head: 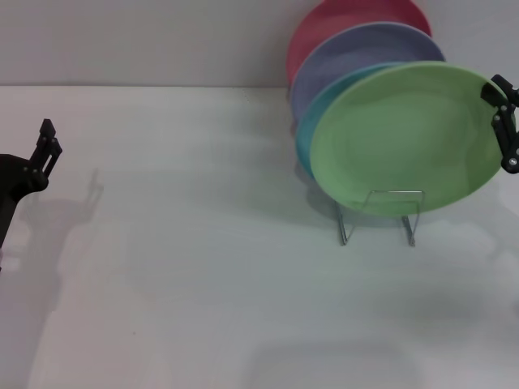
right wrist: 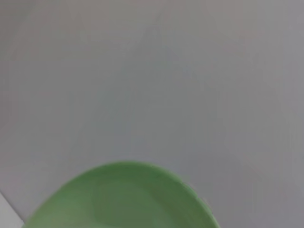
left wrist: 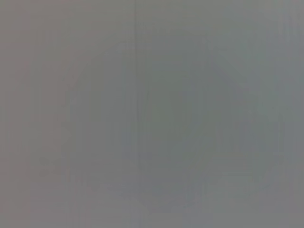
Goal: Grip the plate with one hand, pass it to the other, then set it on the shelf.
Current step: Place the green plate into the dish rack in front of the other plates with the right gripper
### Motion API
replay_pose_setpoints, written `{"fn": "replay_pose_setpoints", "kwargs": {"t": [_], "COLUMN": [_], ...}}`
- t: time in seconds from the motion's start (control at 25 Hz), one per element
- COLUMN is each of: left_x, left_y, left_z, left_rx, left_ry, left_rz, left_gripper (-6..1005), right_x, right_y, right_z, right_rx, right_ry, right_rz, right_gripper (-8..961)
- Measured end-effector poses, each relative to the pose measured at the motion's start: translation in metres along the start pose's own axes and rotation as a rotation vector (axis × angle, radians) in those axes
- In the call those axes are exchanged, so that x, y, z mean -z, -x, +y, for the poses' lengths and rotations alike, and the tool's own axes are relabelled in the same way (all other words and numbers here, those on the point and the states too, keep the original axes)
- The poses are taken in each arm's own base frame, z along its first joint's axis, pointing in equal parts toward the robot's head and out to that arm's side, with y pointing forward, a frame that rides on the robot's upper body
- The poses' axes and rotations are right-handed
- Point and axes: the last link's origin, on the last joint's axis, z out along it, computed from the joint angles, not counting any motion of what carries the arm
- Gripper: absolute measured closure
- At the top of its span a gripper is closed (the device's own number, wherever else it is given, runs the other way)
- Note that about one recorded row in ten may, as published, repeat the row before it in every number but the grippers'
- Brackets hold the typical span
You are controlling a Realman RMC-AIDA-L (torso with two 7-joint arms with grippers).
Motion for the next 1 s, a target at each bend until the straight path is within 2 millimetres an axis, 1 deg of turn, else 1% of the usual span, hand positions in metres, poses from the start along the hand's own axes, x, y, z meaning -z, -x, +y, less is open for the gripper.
{"fn": "replay_pose_setpoints", "kwargs": {"t": [0.12, 0.56, 0.64, 0.88, 1.0], "left_x": [0.000, -0.001, -0.002, -0.001, -0.001], "left_y": [0.000, 0.001, 0.002, 0.005, 0.005], "left_z": [0.000, 0.001, 0.000, -0.001, -0.001], "left_rx": [0.002, 0.008, 0.019, 0.034, 0.034], "left_ry": [-0.001, 0.003, 0.005, 0.004, 0.004], "left_rz": [0.001, -0.004, -0.006, -0.015, -0.012], "left_gripper": [210, 210, 210, 210, 210], "right_x": [0.004, 0.008, 0.007, -0.004, -0.013], "right_y": [0.000, -0.007, -0.008, -0.010, -0.009], "right_z": [0.007, 0.018, 0.019, 0.022, 0.024], "right_rx": [-0.034, -0.087, -0.094, -0.115, -0.120], "right_ry": [-0.001, 0.002, 0.005, 0.021, 0.042], "right_rz": [-0.019, -0.001, 0.004, -0.002, -0.017], "right_gripper": [861, 670, 636, 402, 402]}}
